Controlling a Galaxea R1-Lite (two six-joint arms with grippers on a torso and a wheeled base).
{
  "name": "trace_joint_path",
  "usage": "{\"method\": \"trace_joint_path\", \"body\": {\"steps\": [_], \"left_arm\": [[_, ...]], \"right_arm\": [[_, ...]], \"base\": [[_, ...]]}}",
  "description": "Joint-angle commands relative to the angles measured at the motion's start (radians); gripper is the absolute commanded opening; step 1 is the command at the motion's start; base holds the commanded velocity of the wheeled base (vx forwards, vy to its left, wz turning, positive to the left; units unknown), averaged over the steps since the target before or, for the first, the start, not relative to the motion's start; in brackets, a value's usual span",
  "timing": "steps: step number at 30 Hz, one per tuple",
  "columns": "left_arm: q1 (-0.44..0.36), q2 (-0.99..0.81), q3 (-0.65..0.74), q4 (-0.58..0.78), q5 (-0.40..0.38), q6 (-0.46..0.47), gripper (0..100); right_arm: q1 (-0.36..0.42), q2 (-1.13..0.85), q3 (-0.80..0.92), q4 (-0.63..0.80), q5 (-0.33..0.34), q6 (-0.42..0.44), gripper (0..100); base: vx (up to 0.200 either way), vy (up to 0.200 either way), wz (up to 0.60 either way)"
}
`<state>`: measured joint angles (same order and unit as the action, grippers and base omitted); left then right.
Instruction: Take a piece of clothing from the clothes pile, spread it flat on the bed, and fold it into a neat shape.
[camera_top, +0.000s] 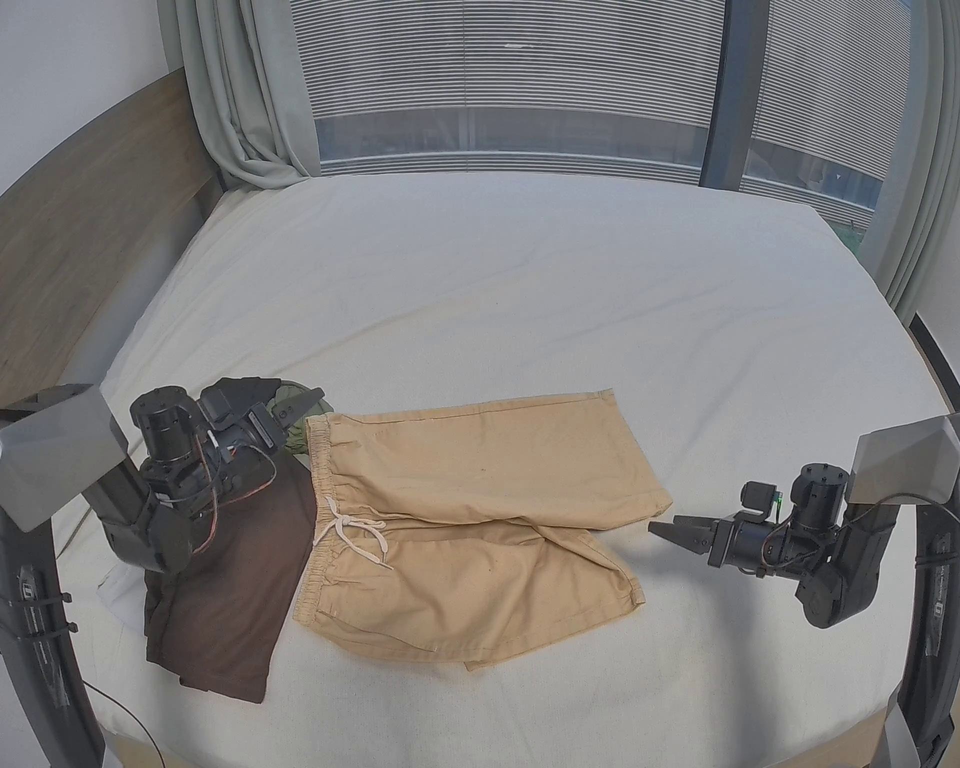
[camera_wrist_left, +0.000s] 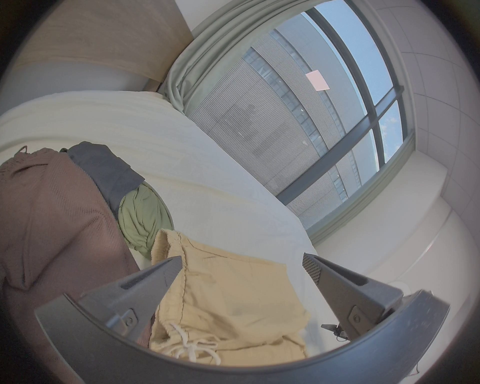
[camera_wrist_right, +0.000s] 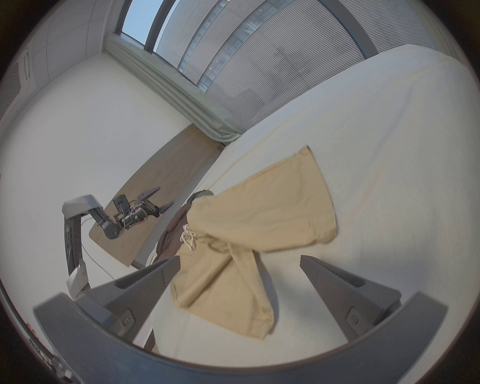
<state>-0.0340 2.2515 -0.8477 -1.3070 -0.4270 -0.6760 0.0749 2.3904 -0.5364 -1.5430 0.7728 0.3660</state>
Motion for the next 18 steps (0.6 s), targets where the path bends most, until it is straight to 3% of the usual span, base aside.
{"method": "trace_joint_path", "body": {"steps": [1,5,10,18], "left_arm": [[0.003,-0.047,0.167,-0.115,-0.036,0.050,100],[-0.001,-0.027,0.269,-0.239,-0.084,0.079,100],[-0.006,-0.010,0.285,-0.242,-0.090,0.203,100],[-0.018,-0.001,0.289,-0.242,-0.087,0.213,100]], "right_arm": [[0.014,0.004,0.085,0.001,0.005,-0.068,100],[0.017,0.038,0.098,0.001,0.003,-0.081,100],[0.032,0.088,0.095,0.001,-0.007,-0.084,100],[0.054,0.119,0.088,0.001,-0.015,-0.076,100]], "base": [[0.000,0.000,0.00],[0.000,0.000,0.00],[0.000,0.000,0.00],[0.000,0.000,0.00]]}}
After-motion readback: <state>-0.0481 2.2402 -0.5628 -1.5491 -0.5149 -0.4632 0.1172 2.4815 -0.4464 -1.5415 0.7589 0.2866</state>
